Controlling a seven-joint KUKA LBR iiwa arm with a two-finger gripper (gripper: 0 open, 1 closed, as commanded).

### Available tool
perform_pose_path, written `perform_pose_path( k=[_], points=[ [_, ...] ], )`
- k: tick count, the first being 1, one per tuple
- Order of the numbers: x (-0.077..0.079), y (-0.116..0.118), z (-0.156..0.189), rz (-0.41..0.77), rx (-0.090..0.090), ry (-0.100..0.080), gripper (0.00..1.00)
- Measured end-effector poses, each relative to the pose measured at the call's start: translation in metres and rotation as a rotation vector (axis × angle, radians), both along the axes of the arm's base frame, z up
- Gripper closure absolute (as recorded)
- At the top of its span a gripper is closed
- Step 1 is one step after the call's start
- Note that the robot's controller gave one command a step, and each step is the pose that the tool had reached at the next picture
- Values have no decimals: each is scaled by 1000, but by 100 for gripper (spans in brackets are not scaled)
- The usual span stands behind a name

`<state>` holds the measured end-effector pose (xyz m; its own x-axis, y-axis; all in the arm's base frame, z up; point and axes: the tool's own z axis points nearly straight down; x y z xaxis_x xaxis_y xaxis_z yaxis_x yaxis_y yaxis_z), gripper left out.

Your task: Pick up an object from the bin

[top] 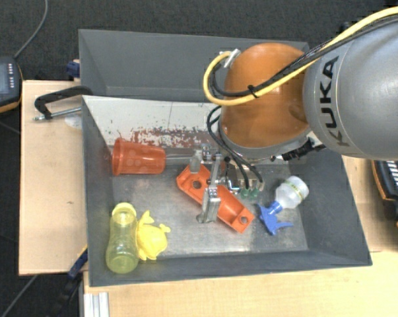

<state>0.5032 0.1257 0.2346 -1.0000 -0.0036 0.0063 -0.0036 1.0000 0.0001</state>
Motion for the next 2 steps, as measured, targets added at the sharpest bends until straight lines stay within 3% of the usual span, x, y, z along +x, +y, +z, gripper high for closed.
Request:
perform_pose_path(
  k=[1,2],
  points=[
    [2,-1,5,-3,2,-9,0],
    [17,-28,-51,-92,2,-9,0]
  ],
)
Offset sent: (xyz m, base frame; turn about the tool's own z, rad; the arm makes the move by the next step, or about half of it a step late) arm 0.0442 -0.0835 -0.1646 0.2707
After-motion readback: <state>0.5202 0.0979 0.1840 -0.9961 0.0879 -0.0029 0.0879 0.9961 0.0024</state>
